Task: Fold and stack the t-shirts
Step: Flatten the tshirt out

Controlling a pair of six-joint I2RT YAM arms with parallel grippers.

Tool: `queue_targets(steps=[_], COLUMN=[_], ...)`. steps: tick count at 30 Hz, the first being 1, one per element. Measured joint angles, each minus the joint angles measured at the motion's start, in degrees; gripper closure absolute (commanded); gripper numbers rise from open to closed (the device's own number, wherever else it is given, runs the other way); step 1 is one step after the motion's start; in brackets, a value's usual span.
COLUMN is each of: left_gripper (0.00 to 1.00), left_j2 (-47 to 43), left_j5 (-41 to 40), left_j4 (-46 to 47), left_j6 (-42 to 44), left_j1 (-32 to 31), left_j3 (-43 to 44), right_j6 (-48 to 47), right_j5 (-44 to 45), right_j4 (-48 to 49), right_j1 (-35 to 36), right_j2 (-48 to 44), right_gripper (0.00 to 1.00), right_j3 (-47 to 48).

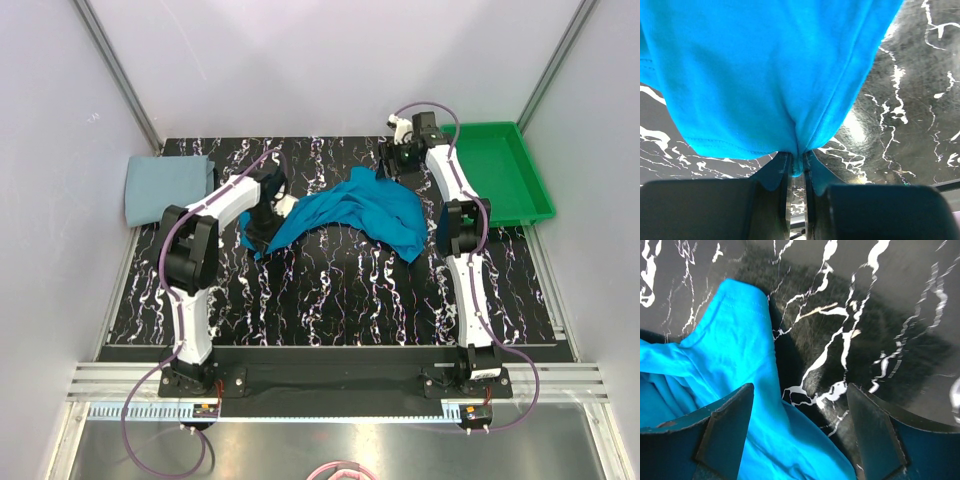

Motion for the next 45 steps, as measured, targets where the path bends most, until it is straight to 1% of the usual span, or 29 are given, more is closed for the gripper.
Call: queue_targets(steps=[3,4,6,7,10,11,14,21,26,29,33,36,40,42,44,45], left_gripper=[1.0,1.0,1.0,1.0,1.0,1.0,1.0,1.0,1.0,1.0,1.0,1.0,1.0,1.0,1.0,0.98], left_j2=[-0.2,-0.2,-0.3,-0.3,-0.3,-0.3,-0.3,-0.5,-0.7,-0.7,-0.7,0.5,3.6,4.0,3.7,3.5], left_j5=[-0.2,-0.2,-0.3,-0.4,-0.6,-0.6,-0.6,-1.5,-4.3,-6.0,-7.9,-8.7,-9.6,-9.9,-10.1,-10.1], left_j4=[0.0,0.0,0.0,0.0,0.0,0.0,0.0,-0.2,-0.9,-0.7,-0.8,-2.8,-4.7,-4.5,-3.7,-3.4], left_j6=[0.0,0.0,0.0,0.0,0.0,0.0,0.0,0.2,1.4,2.5,3.6,4.1,4.5,5.0,5.6,5.8], left_j1=[-0.4,-0.5,-0.5,-0.6,-0.7,-0.7,-0.8,-0.9,0.0,2.1,5.7,8.0,9.1,9.0,9.0,8.9], left_j3=[0.0,0.0,0.0,0.0,0.0,0.0,0.0,0.3,5.4,11.6,20.6,29.9,42.9,45.9,46.2,45.8], right_j6=[0.7,0.8,1.1,1.3,1.8,1.9,2.4,2.8,3.7,4.2,4.9,5.1,5.2,5.2,5.1,5.1], right_j5=[-1.0,-1.3,-2.0,-2.5,-3.5,-3.9,-4.4,-4.3,-4.0,-3.4,-2.7,-2.5,-2.2,-2.2,-2.0,-1.9], right_j4=[-0.7,-1.0,-1.0,-1.2,-1.4,-1.4,-1.4,-1.5,-1.5,-1.4,-0.8,0.0,1.0,1.1,1.2,1.2], right_j1=[0.0,0.0,0.0,0.0,0.0,0.1,0.1,0.0,-0.5,-1.4,-2.8,-3.6,-4.0,-4.0,-4.0,-4.0], right_j2=[0.7,0.7,0.7,0.7,0.7,0.7,0.7,0.5,-1.5,-5.2,-12.4,-18.1,-23.7,-25.9,-27.2,-27.8], right_gripper=[0.19,0.27,0.37,0.49,0.68,0.83,1.0,1.0,1.0,1.0,1.0,1.0,1.0,1.0,1.0,1.0], right_j3=[-0.1,-0.1,-0.1,-0.1,-0.3,-0.3,-0.5,-2.1,-2.5,-2.5,-2.4,-2.3,-1.6,-1.6,-1.6,-1.8])
